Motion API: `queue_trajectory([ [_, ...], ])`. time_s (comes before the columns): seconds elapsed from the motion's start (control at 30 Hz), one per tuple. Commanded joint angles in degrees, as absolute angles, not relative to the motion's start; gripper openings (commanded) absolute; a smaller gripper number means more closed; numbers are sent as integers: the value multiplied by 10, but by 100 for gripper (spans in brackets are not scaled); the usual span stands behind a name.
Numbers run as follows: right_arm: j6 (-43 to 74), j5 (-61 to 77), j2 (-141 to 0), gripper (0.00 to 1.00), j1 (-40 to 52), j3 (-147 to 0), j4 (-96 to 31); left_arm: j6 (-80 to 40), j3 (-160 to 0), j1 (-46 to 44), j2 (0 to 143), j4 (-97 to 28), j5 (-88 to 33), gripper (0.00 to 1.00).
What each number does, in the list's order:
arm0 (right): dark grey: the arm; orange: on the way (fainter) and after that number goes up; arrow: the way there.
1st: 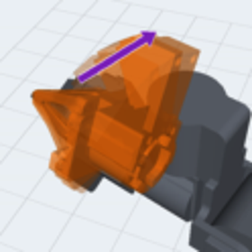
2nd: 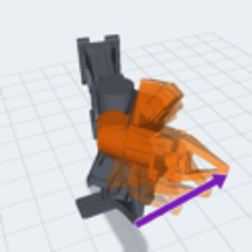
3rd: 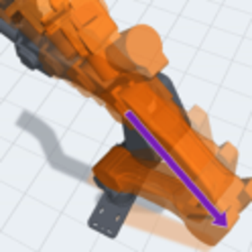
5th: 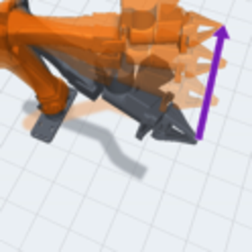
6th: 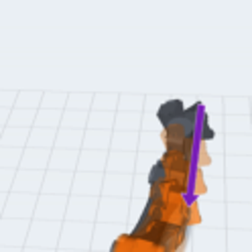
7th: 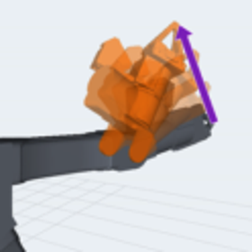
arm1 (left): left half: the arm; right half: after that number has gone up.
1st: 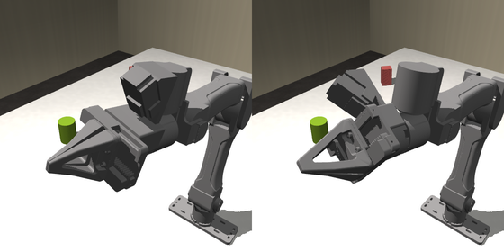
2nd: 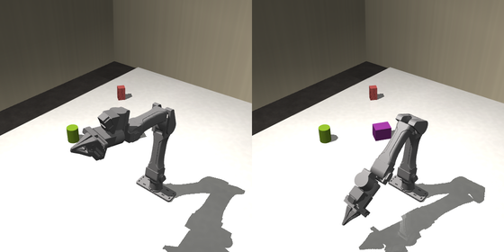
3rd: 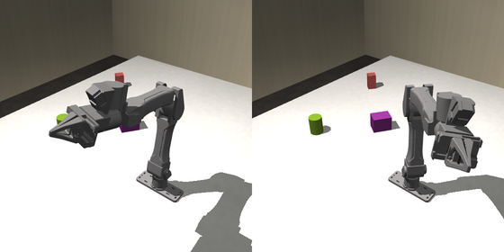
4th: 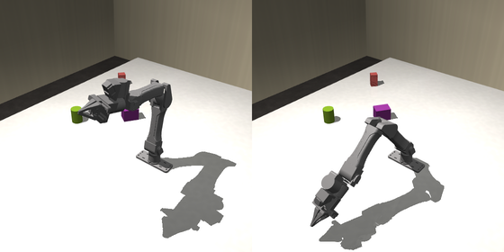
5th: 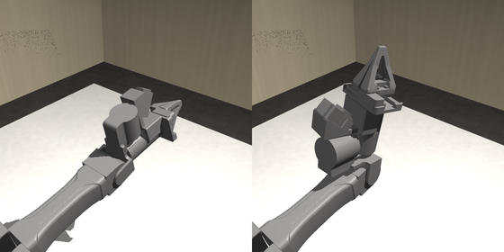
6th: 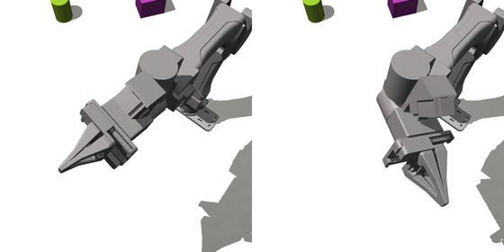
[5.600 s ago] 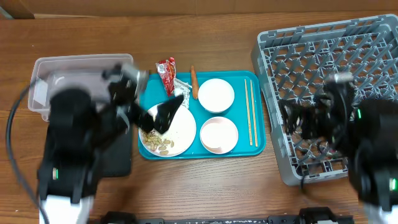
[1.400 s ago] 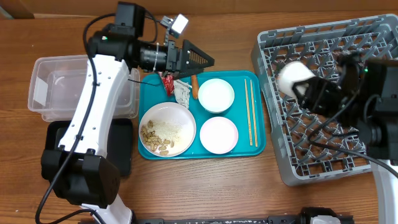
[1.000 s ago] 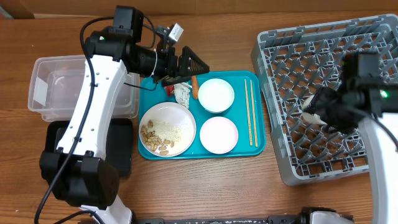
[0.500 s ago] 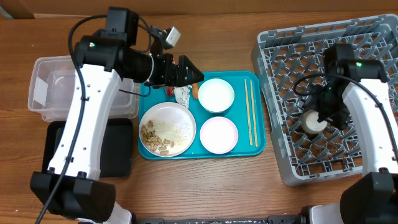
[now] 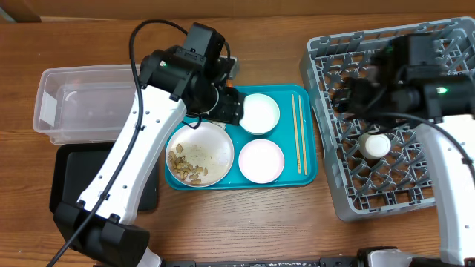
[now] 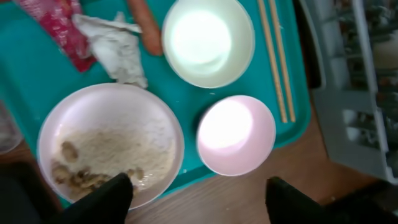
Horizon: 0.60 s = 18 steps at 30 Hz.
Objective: Sort waste into correct bins and load items into the dishwasher
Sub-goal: 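Carry the cup with the right gripper and set it upside down in the rack, then retract the left arm and grasp the white bowl with the right gripper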
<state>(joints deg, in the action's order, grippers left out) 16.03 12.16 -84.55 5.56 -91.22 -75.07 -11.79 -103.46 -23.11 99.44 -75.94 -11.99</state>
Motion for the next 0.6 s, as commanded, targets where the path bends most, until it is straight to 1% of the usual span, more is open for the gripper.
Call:
queue_trajectory([
  [0.0,144,149,-861,72,118,-916,-722,-170,-1047,-219,992,-775,-54,59],
  [0.03,149,139,-868,71,135,-913,-712,-172,-1051,-214,988,-781,-42,56],
  [0.07,163,118,-879,70,154,-910,-701,-184,-1058,-205,982,-791,-27,56],
  [0.13,204,43,-910,70,187,-909,-679,-210,-1079,-183,964,-811,-12,61],
  [0.17,218,16,-929,68,196,-909,-670,-219,-1096,-160,943,-827,-10,64],
  [0.23,238,-4,-961,64,201,-909,-652,-225,-1111,-127,913,-842,-9,66],
  [0.3,241,1,-994,61,199,-909,-632,-233,-1114,-92,881,-851,-8,72],
  [0.33,241,1,-1012,59,197,-909,-622,-235,-1114,-72,864,-857,-8,77],
  [0.37,241,3,-1029,59,195,-909,-614,-237,-1114,-53,849,-865,-6,88],
  [0.4,239,7,-1047,56,195,-909,-606,-245,-1114,-35,834,-875,3,97],
  [0.43,231,17,-1062,53,195,-909,-600,-252,-1114,-20,821,-886,15,100],
  [0.57,180,75,-1120,49,197,-909,-585,-262,-1114,24,783,-925,62,100],
])
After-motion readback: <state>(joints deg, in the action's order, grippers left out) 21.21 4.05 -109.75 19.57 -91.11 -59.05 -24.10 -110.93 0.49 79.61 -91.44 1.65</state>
